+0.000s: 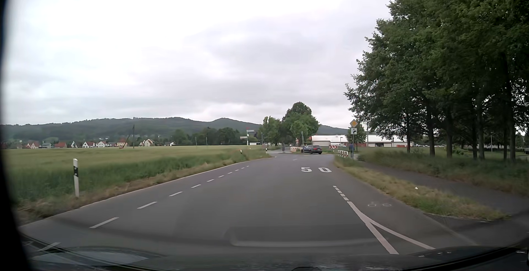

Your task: Follow the waypoints while adhering to traffic rules and regulations

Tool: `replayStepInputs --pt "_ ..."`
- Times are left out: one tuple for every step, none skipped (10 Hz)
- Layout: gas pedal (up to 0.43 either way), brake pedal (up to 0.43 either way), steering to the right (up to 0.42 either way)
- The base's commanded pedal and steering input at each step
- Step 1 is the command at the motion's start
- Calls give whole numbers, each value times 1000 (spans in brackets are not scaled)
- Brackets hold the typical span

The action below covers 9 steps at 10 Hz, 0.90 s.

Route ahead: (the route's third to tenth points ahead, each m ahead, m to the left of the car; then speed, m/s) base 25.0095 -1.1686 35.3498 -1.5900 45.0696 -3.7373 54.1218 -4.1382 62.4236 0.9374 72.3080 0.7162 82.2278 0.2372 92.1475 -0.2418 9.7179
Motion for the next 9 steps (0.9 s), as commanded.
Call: replayStepInputs --pt "138 0 10" --pt "138 0 15" --pt "138 0 16" --pt "138 0 20" --pt "138 0 24" --pt "138 0 25" --pt "138 0 26" --pt "138 0 25" --pt "138 0 25"
